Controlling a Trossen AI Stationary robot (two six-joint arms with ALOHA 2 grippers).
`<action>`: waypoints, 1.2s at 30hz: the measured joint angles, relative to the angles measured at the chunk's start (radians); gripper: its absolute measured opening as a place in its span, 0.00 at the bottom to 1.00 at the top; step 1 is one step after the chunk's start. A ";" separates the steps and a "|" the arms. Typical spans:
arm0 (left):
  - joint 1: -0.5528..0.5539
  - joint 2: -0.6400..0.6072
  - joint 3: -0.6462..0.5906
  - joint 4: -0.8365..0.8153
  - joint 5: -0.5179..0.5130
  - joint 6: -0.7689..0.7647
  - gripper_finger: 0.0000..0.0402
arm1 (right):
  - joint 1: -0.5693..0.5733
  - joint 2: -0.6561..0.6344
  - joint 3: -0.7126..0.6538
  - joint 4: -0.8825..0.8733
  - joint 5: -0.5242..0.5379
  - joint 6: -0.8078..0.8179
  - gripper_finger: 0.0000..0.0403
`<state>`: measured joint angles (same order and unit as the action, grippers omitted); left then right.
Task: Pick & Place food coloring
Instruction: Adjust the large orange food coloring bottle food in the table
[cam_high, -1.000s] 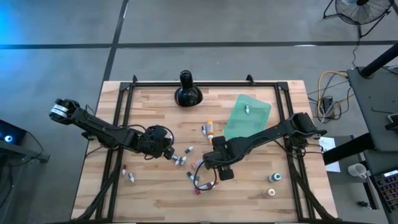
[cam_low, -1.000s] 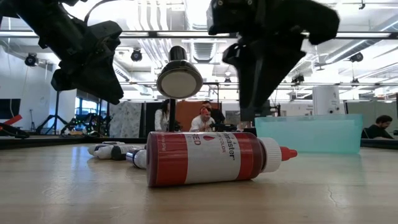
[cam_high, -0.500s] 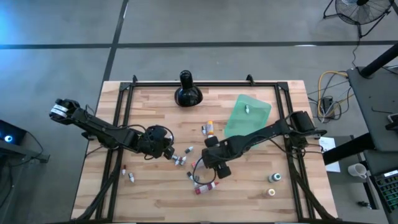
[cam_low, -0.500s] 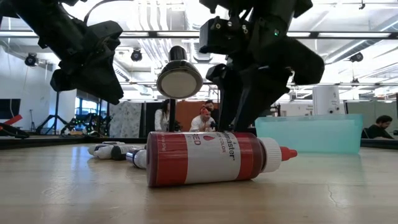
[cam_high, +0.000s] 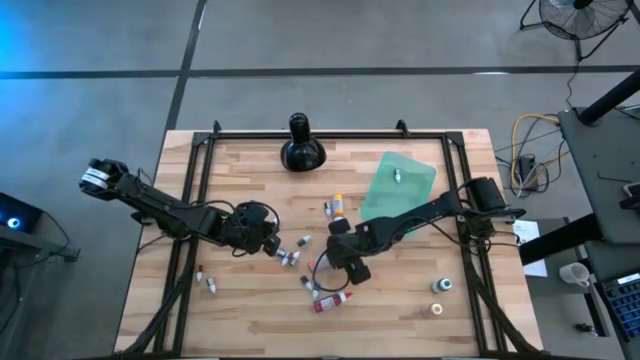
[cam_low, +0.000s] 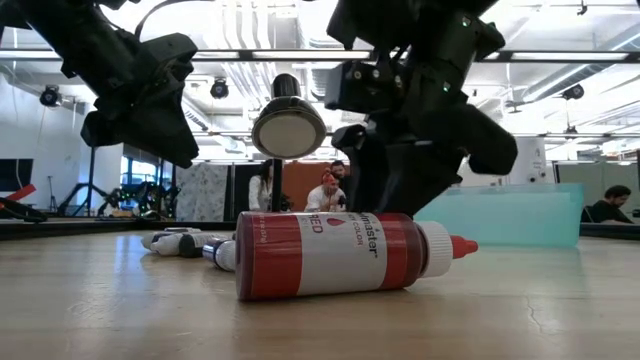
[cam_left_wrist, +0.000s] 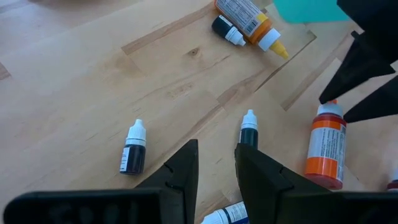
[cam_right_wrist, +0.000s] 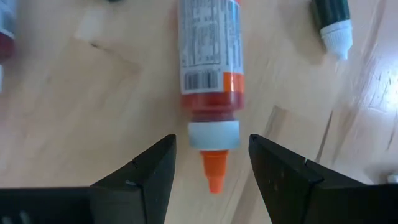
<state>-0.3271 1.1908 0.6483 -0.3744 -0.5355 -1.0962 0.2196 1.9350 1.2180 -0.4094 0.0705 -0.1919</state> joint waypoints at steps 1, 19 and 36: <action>0.000 0.000 0.000 0.000 -0.001 0.000 0.20 | -0.002 0.000 -0.005 0.015 0.000 -0.002 0.49; 0.000 0.000 0.000 0.000 -0.033 -0.002 0.20 | -0.011 0.000 -0.100 0.176 -0.023 -0.018 0.48; 0.000 0.000 0.000 0.000 -0.041 0.000 0.20 | -0.015 0.000 -0.102 0.226 -0.026 -0.010 0.34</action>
<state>-0.3271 1.1908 0.6483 -0.3744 -0.5766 -1.0966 0.2043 1.9350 1.1156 -0.1836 0.0444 -0.2020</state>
